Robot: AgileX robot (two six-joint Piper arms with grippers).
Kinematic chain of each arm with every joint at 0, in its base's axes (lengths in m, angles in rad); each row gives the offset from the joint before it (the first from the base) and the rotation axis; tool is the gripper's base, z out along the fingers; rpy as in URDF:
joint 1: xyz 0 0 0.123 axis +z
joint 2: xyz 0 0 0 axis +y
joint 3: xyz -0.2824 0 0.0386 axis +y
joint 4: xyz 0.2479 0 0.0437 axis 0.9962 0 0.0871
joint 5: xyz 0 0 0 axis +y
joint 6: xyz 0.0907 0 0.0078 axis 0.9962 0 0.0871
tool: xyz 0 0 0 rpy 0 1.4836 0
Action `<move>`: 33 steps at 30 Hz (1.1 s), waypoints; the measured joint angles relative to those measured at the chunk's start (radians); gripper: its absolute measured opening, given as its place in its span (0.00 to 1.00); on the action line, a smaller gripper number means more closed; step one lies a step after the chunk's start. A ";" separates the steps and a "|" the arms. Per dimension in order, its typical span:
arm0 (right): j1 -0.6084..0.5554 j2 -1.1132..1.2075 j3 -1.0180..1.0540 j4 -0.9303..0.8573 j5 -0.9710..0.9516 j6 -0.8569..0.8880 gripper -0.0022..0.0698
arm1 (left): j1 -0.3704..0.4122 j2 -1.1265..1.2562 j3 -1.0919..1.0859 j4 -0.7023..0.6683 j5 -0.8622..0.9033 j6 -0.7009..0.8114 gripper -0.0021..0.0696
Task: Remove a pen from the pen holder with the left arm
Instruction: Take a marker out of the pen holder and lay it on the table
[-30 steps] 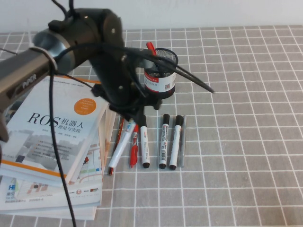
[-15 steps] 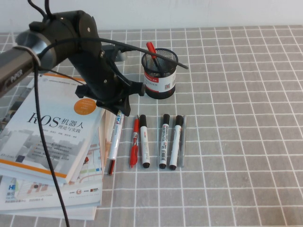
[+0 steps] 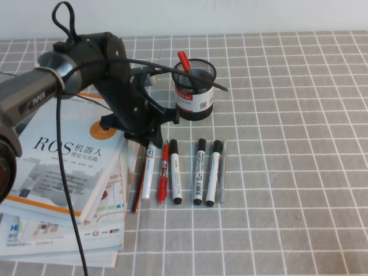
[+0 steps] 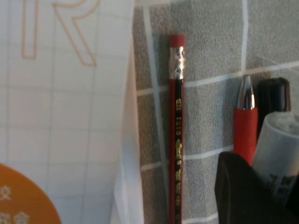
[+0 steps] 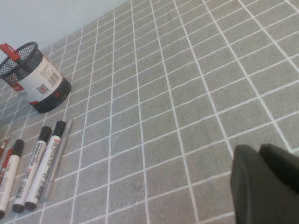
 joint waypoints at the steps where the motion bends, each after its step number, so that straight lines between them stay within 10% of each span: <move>1: 0.000 0.000 0.000 0.000 0.000 0.000 0.01 | 0.000 0.001 0.000 0.000 -0.002 0.000 0.17; 10: 0.000 0.000 0.000 0.000 0.000 0.000 0.01 | 0.000 0.004 0.000 0.000 -0.004 0.000 0.19; 23: 0.000 0.000 0.000 0.000 0.000 0.000 0.01 | 0.000 0.002 -0.038 0.005 0.101 0.044 0.52; 33: 0.000 0.000 0.000 0.000 0.000 0.000 0.01 | 0.000 -0.336 -0.044 0.136 0.123 0.167 0.10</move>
